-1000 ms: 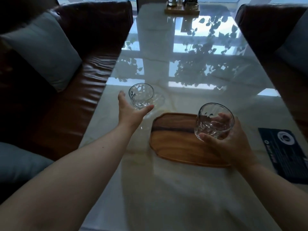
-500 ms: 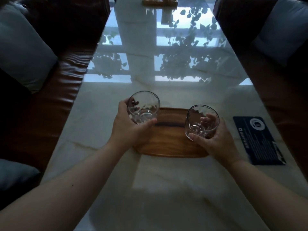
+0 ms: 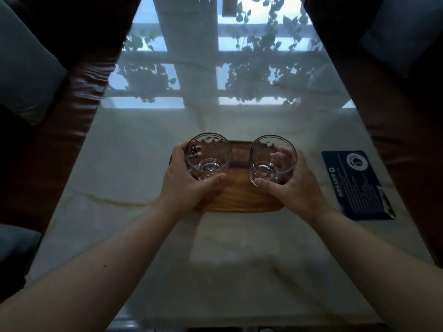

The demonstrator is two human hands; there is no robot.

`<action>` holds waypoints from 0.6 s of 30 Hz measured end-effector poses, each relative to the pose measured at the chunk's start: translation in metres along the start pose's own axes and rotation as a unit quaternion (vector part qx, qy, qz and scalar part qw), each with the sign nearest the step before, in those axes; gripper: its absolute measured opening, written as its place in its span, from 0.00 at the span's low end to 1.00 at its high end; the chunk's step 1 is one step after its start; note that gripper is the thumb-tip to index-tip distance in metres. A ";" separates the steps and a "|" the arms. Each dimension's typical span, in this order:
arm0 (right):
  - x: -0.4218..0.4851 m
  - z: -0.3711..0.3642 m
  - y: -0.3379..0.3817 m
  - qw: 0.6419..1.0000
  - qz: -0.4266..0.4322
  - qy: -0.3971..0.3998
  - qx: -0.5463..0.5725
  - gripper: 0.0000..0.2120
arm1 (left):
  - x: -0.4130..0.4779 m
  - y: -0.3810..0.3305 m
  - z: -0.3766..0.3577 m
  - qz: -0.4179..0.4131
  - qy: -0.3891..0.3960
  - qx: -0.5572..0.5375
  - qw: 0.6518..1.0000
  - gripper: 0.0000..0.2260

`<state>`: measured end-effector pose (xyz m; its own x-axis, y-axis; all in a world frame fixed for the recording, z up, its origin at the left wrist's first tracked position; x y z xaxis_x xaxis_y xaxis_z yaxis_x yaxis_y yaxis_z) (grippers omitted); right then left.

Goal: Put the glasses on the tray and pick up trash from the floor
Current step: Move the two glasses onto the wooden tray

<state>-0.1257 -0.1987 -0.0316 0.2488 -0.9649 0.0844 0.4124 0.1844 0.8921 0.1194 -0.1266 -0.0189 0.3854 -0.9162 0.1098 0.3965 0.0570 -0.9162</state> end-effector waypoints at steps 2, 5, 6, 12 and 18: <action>0.000 -0.001 -0.001 1.000 0.000 0.005 0.004 0.42 | 0.002 0.001 -0.001 0.001 0.001 -0.004 1.000 0.39; 0.000 -0.001 0.000 1.000 0.000 0.006 0.000 0.42 | 0.003 0.001 -0.003 -0.001 0.011 -0.011 1.000 0.39; -0.001 -0.001 0.001 1.000 0.001 0.005 -0.006 0.41 | 0.003 0.001 -0.004 0.000 0.015 -0.009 1.000 0.40; -0.006 0.005 0.006 0.999 -0.016 0.031 -0.027 0.45 | -0.008 -0.004 0.002 0.023 0.047 0.063 0.997 0.52; -0.029 0.029 0.025 0.977 -0.032 0.113 -0.179 0.51 | -0.044 -0.041 0.028 -0.005 0.066 0.264 0.962 0.50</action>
<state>-0.1482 -0.1718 0.0011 0.3820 -0.9185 -0.1026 0.7039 0.2172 0.6763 0.1092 -0.0775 0.0242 0.2842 -0.9581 0.0366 0.7818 0.2094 -0.5873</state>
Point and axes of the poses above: each hand's wrist, its own x-axis towards the middle knuckle, its own z-axis out of the back of the hand, y = z × x, the point moved 5 cm from there along x, towards the middle knuckle
